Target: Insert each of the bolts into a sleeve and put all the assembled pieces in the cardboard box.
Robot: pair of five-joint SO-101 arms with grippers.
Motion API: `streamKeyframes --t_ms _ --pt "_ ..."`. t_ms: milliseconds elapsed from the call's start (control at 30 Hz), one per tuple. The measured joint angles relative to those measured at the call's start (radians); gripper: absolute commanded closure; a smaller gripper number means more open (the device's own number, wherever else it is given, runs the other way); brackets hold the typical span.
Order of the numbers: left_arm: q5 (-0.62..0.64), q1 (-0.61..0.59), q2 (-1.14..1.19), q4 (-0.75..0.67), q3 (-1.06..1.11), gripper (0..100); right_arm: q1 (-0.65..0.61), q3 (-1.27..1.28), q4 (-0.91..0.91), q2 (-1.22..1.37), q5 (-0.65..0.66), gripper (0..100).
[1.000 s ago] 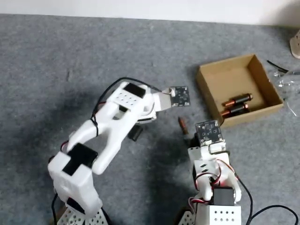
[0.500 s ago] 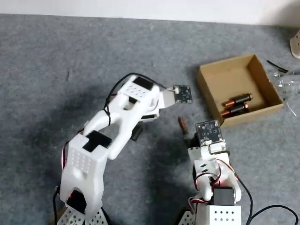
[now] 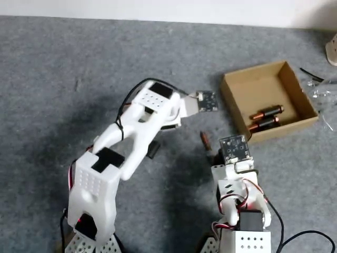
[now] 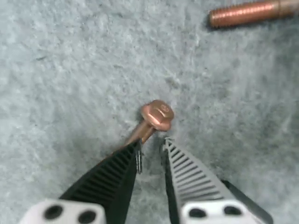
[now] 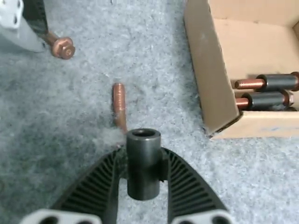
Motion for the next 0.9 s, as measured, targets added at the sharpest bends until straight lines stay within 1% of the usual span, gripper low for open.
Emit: streamKeyframes --t_ms 333,500,733,900 --pt "0.0 0.002 0.002 -0.014 -0.002 92 0.0 0.0 0.0 0.0 0.0 99.4" --pt "-0.002 0.002 0.098 -0.02 -0.097 92 0.0 0.0 0.0 0.0 0.0 99.4" --pt "-0.003 0.0 0.221 0.094 -0.282 92 0.0 0.0 -0.002 0.0 0.0 99.4" --pt "-0.015 0.002 0.272 0.152 -0.342 92 0.0 0.0 -0.002 0.0 0.0 99.4"
